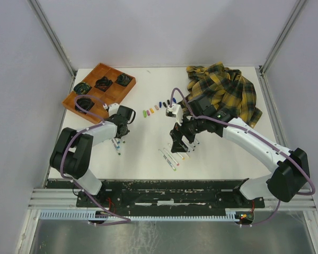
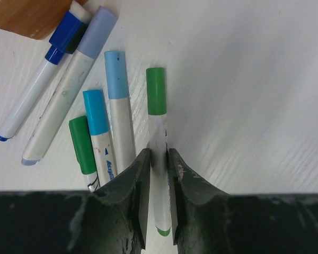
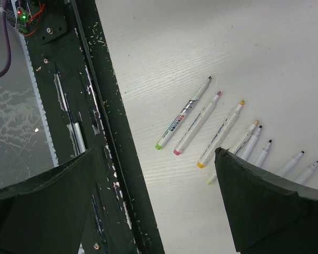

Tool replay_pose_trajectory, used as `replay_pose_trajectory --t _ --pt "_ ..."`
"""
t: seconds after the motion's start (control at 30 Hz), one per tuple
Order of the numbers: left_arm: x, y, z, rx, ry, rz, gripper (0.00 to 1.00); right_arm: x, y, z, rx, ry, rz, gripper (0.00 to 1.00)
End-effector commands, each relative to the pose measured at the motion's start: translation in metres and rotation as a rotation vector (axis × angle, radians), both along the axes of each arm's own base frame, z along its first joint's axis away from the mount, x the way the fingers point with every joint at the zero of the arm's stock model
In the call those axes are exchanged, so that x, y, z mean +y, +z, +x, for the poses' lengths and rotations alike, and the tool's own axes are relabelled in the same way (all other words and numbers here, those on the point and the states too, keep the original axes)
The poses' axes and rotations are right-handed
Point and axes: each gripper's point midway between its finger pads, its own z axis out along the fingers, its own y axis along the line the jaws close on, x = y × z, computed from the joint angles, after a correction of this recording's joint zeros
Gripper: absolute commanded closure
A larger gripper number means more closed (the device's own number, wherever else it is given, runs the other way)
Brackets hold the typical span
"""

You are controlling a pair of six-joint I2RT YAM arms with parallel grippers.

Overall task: Open the pen caps
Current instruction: Pick up the pen from the center of the board.

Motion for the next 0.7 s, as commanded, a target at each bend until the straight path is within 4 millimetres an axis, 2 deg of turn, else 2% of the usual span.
replay_pose_trajectory --t 0.0,0.2,0.3,0.5,0.67 --pt "-0.005 -0.004 0.007 -0.007 -0.011 -0.010 0.74 0.005 0.009 0.004 -0.026 0.005 0.033 0.03" --pt "-0.012 -0.013 0.002 0.007 -0.021 -0.058 0.91 0.005 0.009 0.003 -0.023 0.006 0.033 0.03" --pt "-0.016 -0.008 0.002 -0.007 -0.032 -0.086 0.96 0.006 0.009 0.003 -0.022 0.008 0.038 0.03" --pt "-0.032 0.037 0.011 -0.135 -0.094 -0.177 0.97 0.013 0.005 -0.006 0.053 0.031 0.065 0.03" --pt "-0.050 0.078 0.007 -0.283 -0.156 -0.281 0.97 0.026 0.003 -0.016 0.152 0.045 0.156 0.03"
